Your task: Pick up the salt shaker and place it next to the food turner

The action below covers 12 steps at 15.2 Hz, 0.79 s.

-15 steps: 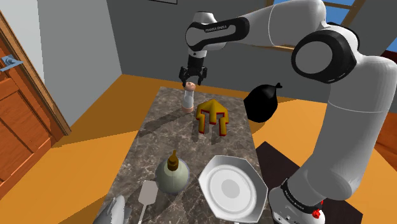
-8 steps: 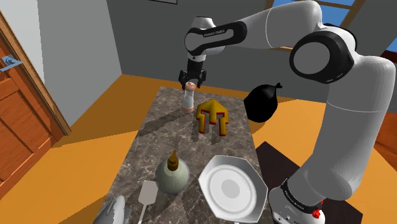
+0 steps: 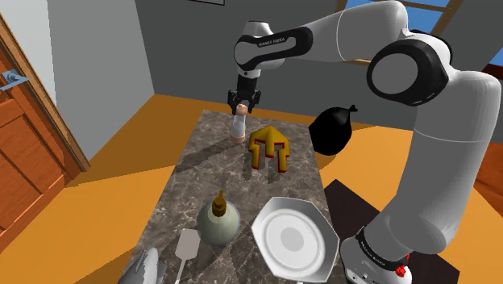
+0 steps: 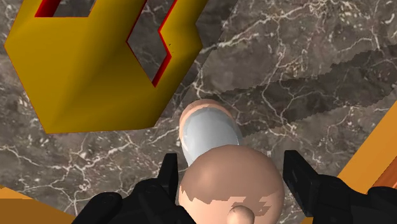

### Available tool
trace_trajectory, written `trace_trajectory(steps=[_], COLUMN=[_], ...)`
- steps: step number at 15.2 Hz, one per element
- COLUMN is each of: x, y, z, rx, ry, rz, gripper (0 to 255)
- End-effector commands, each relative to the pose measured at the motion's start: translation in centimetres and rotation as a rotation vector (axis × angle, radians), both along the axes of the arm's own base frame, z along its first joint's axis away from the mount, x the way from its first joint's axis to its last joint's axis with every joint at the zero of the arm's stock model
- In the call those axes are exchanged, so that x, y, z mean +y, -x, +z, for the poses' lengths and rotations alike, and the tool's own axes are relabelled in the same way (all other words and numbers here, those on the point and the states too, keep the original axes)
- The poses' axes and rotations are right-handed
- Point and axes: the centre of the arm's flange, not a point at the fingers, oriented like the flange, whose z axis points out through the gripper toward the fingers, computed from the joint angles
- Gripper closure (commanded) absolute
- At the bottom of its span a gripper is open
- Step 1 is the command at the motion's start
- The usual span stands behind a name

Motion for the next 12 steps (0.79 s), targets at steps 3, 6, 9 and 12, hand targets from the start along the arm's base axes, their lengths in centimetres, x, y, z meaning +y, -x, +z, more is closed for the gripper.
trace_trajectory(steps=[3, 6, 9, 12], x=[0.0, 0.0, 0.0, 0.0], y=[0.0, 0.0, 0.0, 0.0], z=[0.0, 0.5, 2.1, 3.7], rx=[0.000, 0.000, 0.000, 0.000], ry=[0.000, 0.000, 0.000, 0.000], rz=[0.000, 0.000, 0.000, 0.000], gripper=[255, 255, 255, 255])
